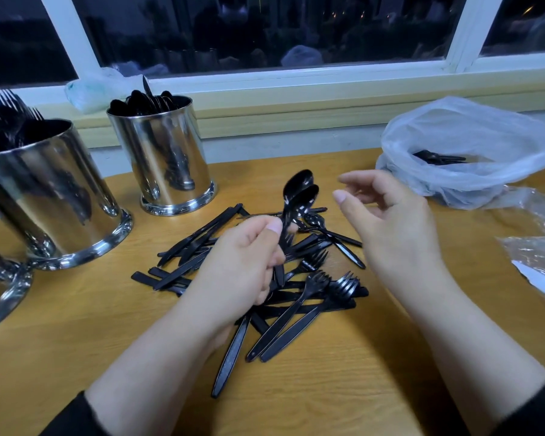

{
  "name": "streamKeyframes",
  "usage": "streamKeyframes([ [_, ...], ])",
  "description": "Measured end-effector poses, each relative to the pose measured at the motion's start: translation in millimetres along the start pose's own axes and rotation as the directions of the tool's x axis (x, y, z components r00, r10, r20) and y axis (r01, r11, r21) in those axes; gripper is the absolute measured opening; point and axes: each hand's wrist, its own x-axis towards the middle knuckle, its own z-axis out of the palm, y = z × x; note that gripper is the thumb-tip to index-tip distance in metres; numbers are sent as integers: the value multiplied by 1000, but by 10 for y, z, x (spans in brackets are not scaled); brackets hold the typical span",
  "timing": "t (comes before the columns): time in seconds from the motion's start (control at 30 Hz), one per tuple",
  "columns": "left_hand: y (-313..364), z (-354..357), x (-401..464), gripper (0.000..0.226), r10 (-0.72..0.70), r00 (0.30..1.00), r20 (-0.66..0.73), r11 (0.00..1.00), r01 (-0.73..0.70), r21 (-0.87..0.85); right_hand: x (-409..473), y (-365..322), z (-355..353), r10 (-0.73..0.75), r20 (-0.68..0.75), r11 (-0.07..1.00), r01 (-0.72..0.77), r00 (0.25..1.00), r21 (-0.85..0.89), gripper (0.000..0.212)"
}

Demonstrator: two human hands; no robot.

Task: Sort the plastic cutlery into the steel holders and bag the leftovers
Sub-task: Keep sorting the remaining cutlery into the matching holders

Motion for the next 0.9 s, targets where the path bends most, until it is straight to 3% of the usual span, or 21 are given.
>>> streamKeyframes([
  [0.07,-6,-28,14,25,16,999,-50,1000,-17,-8,83,158,-107,72,66,971,-55,995,-233,17],
  [0.13,-16,-53,26,22,30,995,-95,999,-33,-30,122,287,-170,220,220,862,-84,950,-499,27],
  [0.2,-33,-70,41,22,32,992,-126,998,-38,-45,115,348,-170,360,303,784,-110,882,-610,34],
  [0.27,-49,-74,52,23,26,989,-145,999,-33,-43,111,375,-148,386,297,766,-125,873,-630,31],
  [0.47,-68,-64,64,28,33,983,-179,999,-39,-29,116,391,-153,432,240,762,-210,870,-613,7],
  [0.67,-92,-56,69,29,29,978,-206,997,-43,-67,119,351,-180,430,208,759,-228,878,-610,12],
  [0.8,-81,-54,77,26,-4,977,-211,988,-29,-153,107,260,-198,316,94,906,-271,944,-326,12],
  [0.9,-84,-61,80,27,-23,979,-204,981,-17,-192,62,100,-157,200,18,979,-199,980,-53,14],
])
